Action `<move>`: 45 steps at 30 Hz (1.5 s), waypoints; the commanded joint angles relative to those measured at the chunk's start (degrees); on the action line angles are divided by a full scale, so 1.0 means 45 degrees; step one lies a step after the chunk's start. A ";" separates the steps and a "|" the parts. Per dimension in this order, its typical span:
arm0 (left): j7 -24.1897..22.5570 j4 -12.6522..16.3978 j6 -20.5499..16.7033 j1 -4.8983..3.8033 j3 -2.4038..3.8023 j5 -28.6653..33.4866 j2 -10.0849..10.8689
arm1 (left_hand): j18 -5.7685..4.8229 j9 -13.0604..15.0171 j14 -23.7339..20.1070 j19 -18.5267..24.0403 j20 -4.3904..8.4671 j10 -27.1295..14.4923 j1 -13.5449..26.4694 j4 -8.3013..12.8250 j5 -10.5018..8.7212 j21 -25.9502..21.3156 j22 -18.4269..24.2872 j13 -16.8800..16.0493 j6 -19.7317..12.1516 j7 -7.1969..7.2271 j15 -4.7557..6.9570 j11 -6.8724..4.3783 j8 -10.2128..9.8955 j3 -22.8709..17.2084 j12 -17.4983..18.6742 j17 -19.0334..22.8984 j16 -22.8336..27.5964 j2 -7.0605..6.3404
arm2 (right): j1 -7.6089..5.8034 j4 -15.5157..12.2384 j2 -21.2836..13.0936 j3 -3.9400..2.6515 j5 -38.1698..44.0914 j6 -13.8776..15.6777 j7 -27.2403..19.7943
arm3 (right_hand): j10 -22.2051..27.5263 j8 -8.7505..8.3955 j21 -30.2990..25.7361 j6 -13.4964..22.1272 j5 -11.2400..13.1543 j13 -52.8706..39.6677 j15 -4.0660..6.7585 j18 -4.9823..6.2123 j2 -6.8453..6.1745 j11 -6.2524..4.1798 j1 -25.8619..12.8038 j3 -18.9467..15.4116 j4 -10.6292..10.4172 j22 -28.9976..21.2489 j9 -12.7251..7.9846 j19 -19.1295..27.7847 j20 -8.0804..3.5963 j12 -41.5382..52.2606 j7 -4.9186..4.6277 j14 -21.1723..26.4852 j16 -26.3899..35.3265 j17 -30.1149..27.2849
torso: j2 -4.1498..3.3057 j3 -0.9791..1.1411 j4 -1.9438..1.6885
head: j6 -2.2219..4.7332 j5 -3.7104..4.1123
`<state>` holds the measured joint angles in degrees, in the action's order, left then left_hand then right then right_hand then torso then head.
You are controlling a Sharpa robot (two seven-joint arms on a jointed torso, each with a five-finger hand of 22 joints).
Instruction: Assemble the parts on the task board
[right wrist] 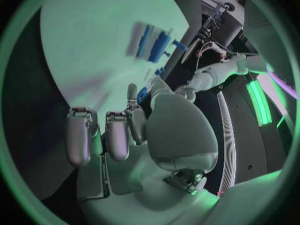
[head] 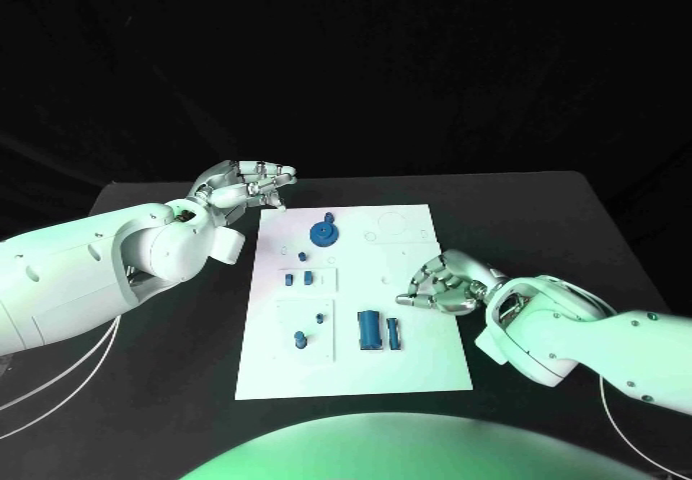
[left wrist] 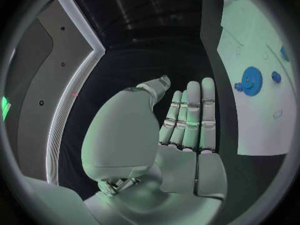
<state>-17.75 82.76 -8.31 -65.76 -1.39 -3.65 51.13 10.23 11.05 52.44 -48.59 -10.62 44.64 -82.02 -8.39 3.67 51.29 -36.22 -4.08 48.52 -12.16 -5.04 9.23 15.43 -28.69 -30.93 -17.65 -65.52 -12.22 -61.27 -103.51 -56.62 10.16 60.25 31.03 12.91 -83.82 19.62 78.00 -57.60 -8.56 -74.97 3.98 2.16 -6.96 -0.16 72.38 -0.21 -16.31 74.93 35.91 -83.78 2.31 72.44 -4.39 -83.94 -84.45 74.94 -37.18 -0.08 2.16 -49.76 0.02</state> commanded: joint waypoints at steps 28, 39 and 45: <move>-0.1880 -0.1893 -0.1709 0.0490 -0.0063 0.1695 -0.1510 | -0.2272 -0.2455 -1.1653 1.0797 0.2361 -0.9921 0.6903 0.1864 -0.0815 -1.1397 0.8049 0.0907 -1.0782 0.2702 0.1119 -0.2050 -0.3430 0.6375 0.6873 0.3922 1.4561 0.2715 | -0.1331 0.6844 0.3201 -0.0377 -1.0328 0.0148 -0.7470 | 1.8627 -0.4360 -1.7333 1.2801 0.1902 1.6660 -0.0884 -0.0480 0.1548 0.0036 -0.4582 0.0046 0.3623 -1.6650 -0.7981 1.8618 -0.0512 -1.6098 0.0976 1.8654 1.8766 -1.6654 | 0.0767 -0.0155 -0.0027 | 0.2408 -0.0027; -0.2289 -0.0101 -0.4915 0.0877 0.0127 0.1242 -0.1470 | -0.2272 -0.2455 -1.1653 1.0797 0.2361 -0.9921 1.8226 0.1864 -0.0815 -1.1397 0.8049 0.0907 -1.0782 0.2702 0.1119 -0.2050 -0.3430 0.6375 0.6873 0.3922 1.4561 0.2715 | -0.0166 0.4013 0.2794 -0.1766 -1.2589 0.2187 -0.8962 | 1.8627 -0.4360 -1.7333 1.2801 0.1902 1.6660 -0.0884 -0.0480 0.1548 0.0036 -1.6085 0.0046 0.3623 -1.6650 -0.7981 1.8618 -0.0512 -1.6098 0.0976 1.8654 1.8766 -1.6654 | 0.1312 0.0010 -0.0463 | 0.3378 -0.0006; -0.2544 0.1021 -0.6921 0.1119 0.0247 0.0958 -0.1445 | -0.2272 -0.2455 -1.1653 1.0797 0.2361 -0.9921 1.8226 0.1864 -0.0815 -1.1397 0.8049 0.0907 -1.0782 0.2702 0.1119 -0.2050 -0.3430 0.6375 0.6873 0.3922 1.4561 0.2715 | 0.0216 0.3087 0.2661 -0.2220 -1.3328 0.2854 -0.9450 | 1.8627 -0.4360 -1.7333 1.2801 0.1902 1.6660 -0.0884 -0.0480 0.1548 0.0036 -1.6085 0.0046 0.3623 -1.6650 -0.7981 1.8618 -0.0512 -1.6098 0.0976 1.8654 1.8766 -1.6654 | 0.1334 0.0017 -0.0481 | 0.3418 -0.0005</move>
<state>-27.09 86.65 -31.35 -60.81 -0.38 2.54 44.63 1.23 0.26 1.46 -1.33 -0.50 1.55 -8.54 -0.38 0.35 0.60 -0.31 -0.16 1.44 -0.29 -0.26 0.31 0.63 -0.76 -0.50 -0.18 -0.65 -0.24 -60.46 -89.17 -44.54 0.25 3.97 40.24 -26.03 -1.98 0.42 0.28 -1.48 -0.52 -0.46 -0.20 0.79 -0.16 0.08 9.71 0.19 -0.70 1.12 0.63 -1.49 0.22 0.50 -0.34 -1.52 -0.70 0.57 -31.39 -0.05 0.16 -34.48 -0.01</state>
